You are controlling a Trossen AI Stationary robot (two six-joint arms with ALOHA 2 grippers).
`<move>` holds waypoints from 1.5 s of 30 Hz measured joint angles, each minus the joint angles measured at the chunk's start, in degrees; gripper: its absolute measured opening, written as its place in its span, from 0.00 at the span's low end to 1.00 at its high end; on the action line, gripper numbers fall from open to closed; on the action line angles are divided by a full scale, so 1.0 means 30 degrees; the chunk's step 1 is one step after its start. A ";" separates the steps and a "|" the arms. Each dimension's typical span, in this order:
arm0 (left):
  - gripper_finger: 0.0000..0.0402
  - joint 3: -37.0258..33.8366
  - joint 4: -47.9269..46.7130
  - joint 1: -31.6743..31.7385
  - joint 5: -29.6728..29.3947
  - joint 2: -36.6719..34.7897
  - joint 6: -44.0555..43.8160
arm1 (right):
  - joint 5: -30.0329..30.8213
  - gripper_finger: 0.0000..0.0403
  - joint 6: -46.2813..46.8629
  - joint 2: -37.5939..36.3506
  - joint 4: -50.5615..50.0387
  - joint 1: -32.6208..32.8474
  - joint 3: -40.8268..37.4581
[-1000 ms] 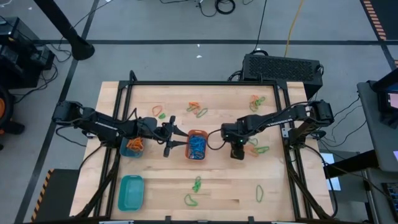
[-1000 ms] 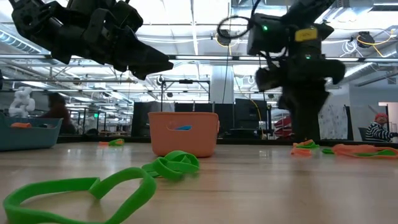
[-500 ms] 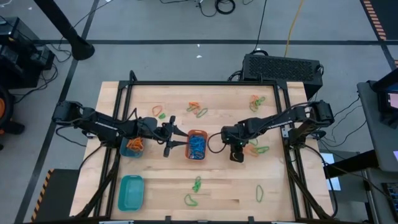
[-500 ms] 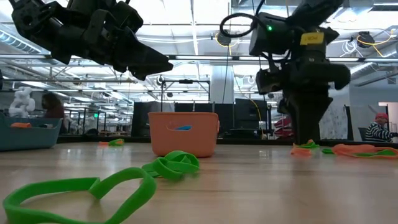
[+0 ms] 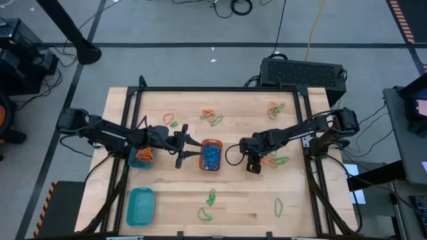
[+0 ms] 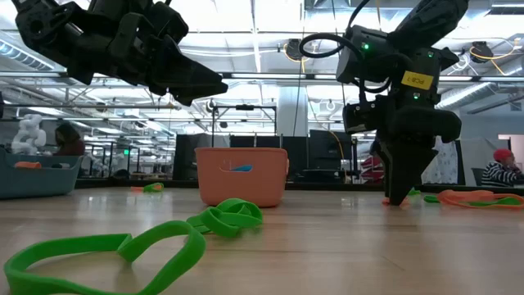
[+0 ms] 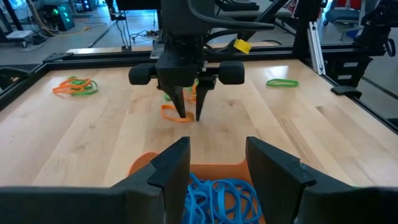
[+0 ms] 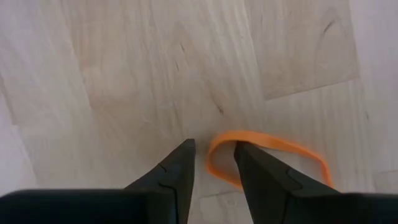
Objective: Sort rubber bands into baskets
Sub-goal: Put the orange rubber band into the blue bin
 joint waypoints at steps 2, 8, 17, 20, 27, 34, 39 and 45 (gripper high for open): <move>0.41 0.0000 0.0000 0.0000 0.0000 0.0000 0.0121 | 0.0034 0.26 -0.0014 0.0000 0.0110 -0.0007 -0.0007; 0.41 0.0000 0.0000 -0.0007 0.0000 0.0000 0.0343 | -0.0918 0.04 -0.0104 0.0008 0.0622 -0.0052 -0.0036; 0.41 0.0000 0.0132 -0.0006 0.0406 0.0000 0.0971 | -0.4188 0.00 -0.1580 0.0073 0.0519 -0.0022 0.2058; 0.41 0.0007 0.0215 -0.0007 0.1383 0.0000 0.0996 | -0.5245 0.00 -0.2368 0.0066 0.0774 0.0023 0.3264; 0.41 0.0007 0.1746 -0.0362 0.2586 0.0450 0.1776 | -0.6733 0.00 -0.3797 0.0051 0.2930 0.0420 0.5649; 0.41 0.0031 0.6850 -0.0667 0.2551 0.3514 0.1838 | -0.6813 0.00 -0.4706 0.0044 0.5818 0.0879 0.6581; 0.41 0.0807 0.8553 -0.0684 0.2628 0.5916 0.1479 | -0.6702 0.00 -0.4794 0.0044 0.7317 0.0941 0.6594; 0.41 0.1929 0.8561 -0.0670 0.3487 0.7435 0.1331 | -0.6658 0.00 -0.5126 0.0036 0.7941 0.0940 0.6594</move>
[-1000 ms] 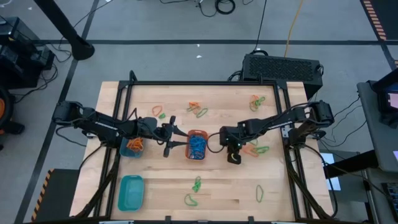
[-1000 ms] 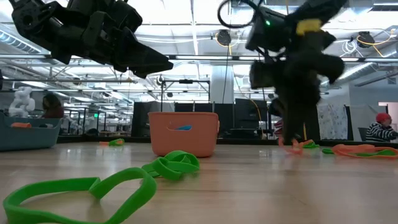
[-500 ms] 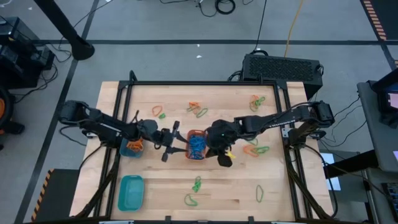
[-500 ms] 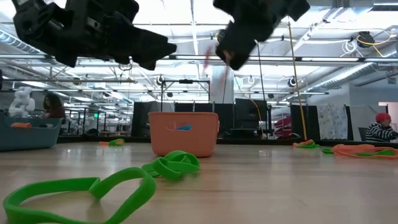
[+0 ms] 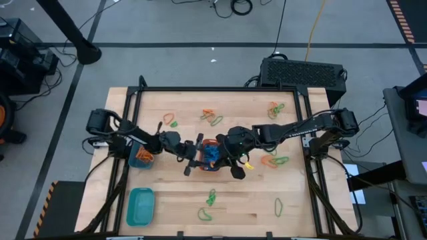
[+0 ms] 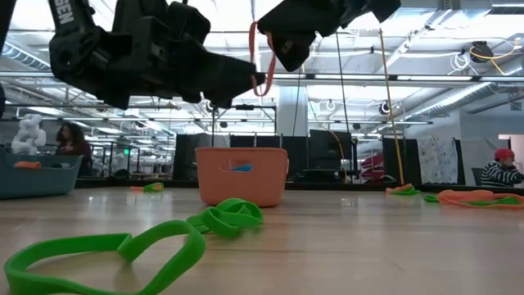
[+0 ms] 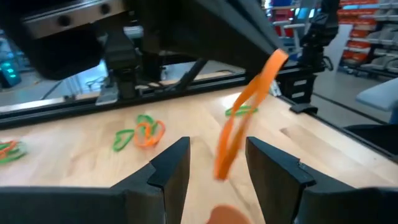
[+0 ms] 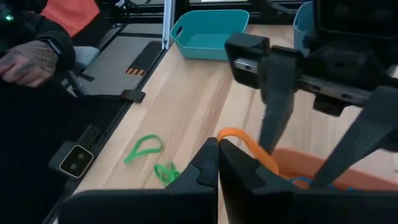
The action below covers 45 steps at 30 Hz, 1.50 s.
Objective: Sort rubber bands into baskets
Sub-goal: Put the orange rubber band into the blue bin
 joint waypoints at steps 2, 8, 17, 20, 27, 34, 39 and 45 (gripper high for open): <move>0.41 0.0209 -0.0006 -0.0009 0.0259 0.0105 0.0005 | 0.0111 0.00 -0.0097 0.0000 -0.0005 0.0000 0.0000; 0.37 0.0228 0.0070 0.0000 0.0658 0.0105 0.0127 | 0.0819 0.00 -0.0105 -0.0007 -0.0094 0.0000 0.0000; 0.03 0.0228 0.0014 0.0167 0.0687 0.0098 0.0524 | 0.0943 0.01 -0.0097 -0.0007 -0.0258 -0.0004 0.0000; 0.02 0.0228 0.0006 0.0175 0.0687 0.0098 0.0532 | 0.0917 0.05 -0.0094 -0.0015 -0.0599 -0.0112 0.0000; 0.01 0.0228 -0.0586 0.0225 0.0562 0.0083 0.0553 | 0.1062 0.22 -0.0246 -0.0015 -0.1772 -0.0375 0.0000; 0.00 0.0220 -0.6524 0.0554 -0.1035 -0.2706 0.0546 | 0.1077 0.37 -0.0440 -0.0015 -0.5403 -0.1214 0.0007; 0.00 0.0251 -1.4254 0.0488 -0.3990 -0.7004 -0.0162 | 0.1113 0.41 -0.0454 -0.0015 -0.7077 -0.1641 0.0007; 0.00 0.0618 -2.4427 0.0275 -0.6204 -1.1866 -0.4670 | 0.1105 0.42 -0.0987 -0.0015 -0.7590 -0.1785 0.0007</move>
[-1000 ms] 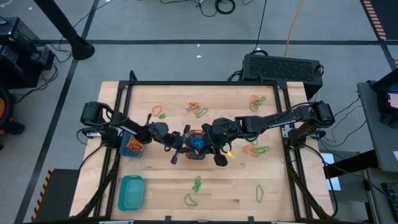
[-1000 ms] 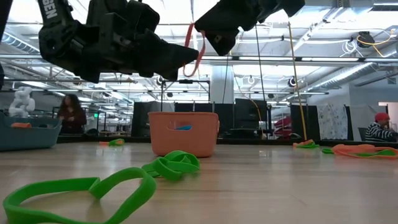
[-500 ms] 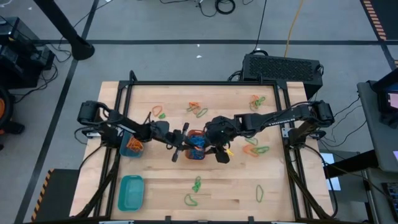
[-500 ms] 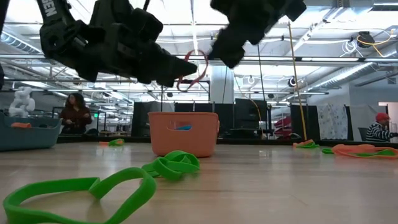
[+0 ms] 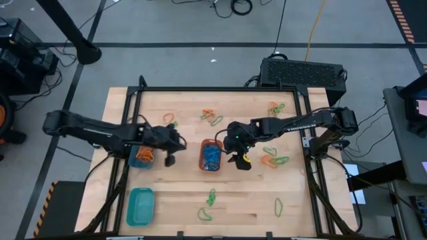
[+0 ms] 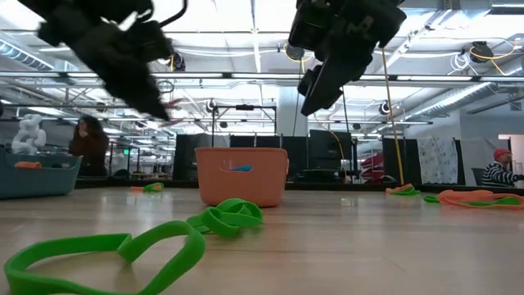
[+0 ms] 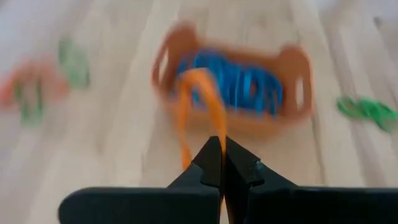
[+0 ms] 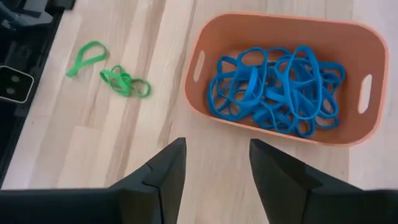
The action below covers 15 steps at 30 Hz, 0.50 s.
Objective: Sort rubber bands into baskets
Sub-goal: Put the orange rubber band into the blue bin
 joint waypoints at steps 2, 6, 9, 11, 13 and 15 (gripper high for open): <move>0.00 0.0147 -0.3107 -0.0173 -0.0037 -0.1399 -0.1994 | 0.0000 0.42 -0.0341 0.0000 0.0006 0.0000 0.0000; 0.00 0.0801 -0.8866 -0.0495 -0.0103 -0.3437 -0.6367 | -0.0014 0.42 -0.0622 0.0000 0.0007 0.0000 0.0000; 0.00 0.1150 -1.2483 -0.0834 -0.0093 -0.4275 -0.8920 | -0.0015 0.42 -0.0819 0.0000 -0.0008 0.0007 0.0000; 0.00 0.1212 -1.4054 -0.0990 -0.0065 -0.4633 -1.0489 | -0.0029 0.42 -0.0990 0.0000 -0.0007 0.0007 0.0000; 0.00 0.1212 -1.5340 -0.1018 0.0421 -0.4747 -1.1872 | -0.0029 0.42 -0.1257 0.0000 -0.0005 0.0007 0.0000; 0.00 0.1212 -1.6440 -0.1018 0.0706 -0.4738 -1.3046 | -0.0029 0.42 -0.1530 0.0000 0.0000 0.0000 0.0000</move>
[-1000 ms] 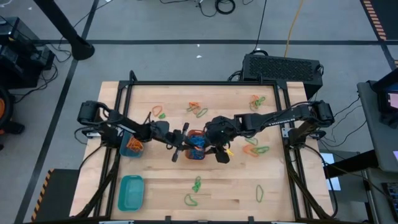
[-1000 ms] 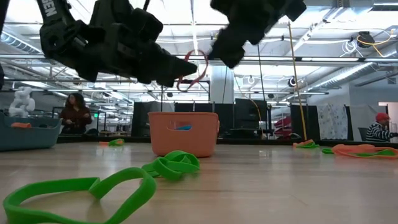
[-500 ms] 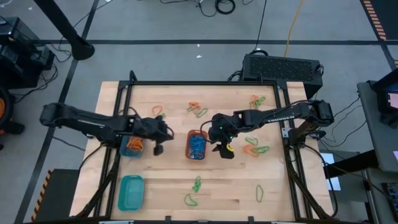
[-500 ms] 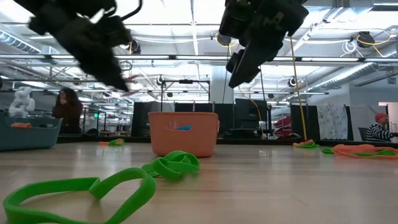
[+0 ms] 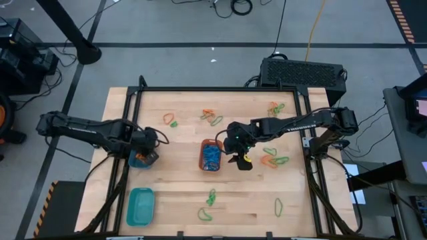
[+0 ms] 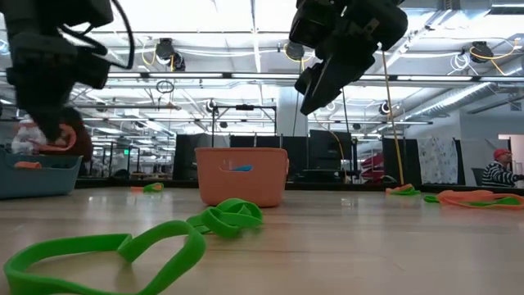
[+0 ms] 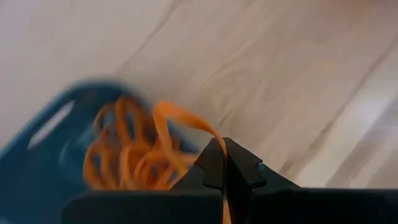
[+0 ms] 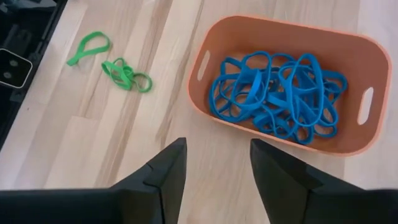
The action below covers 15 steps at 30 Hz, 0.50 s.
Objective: Sort rubber bands into baskets
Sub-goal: Put the orange rubber band into the blue bin
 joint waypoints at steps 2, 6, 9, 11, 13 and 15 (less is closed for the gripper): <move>0.00 0.0000 -0.0957 0.0007 0.0038 0.0041 -0.0942 | 0.0000 0.42 -0.0172 0.0000 0.0000 0.0007 0.0000; 0.00 0.0000 -0.1514 0.0029 -0.0157 0.0175 -0.2262 | 0.0000 0.42 -0.0391 0.0000 0.0000 0.0007 0.0000; 0.00 -0.0124 -0.1442 0.0029 -0.0306 0.0461 -0.2357 | 0.0000 0.42 -0.0575 0.0000 0.0012 0.0007 0.0000; 0.00 -0.0452 -0.1373 0.0029 -0.0291 0.0733 -0.2654 | 0.0000 0.42 -0.0603 0.0000 0.0054 0.0007 0.0000; 0.00 -0.0807 -0.0892 0.0029 0.0026 0.1059 -0.2781 | -0.0001 0.42 -0.0664 0.0000 0.0043 0.0007 0.0000; 0.00 -0.0874 -0.0801 0.0029 0.0222 0.1437 -0.2784 | 0.0000 0.42 -0.0769 0.0000 0.0043 0.0007 -0.0007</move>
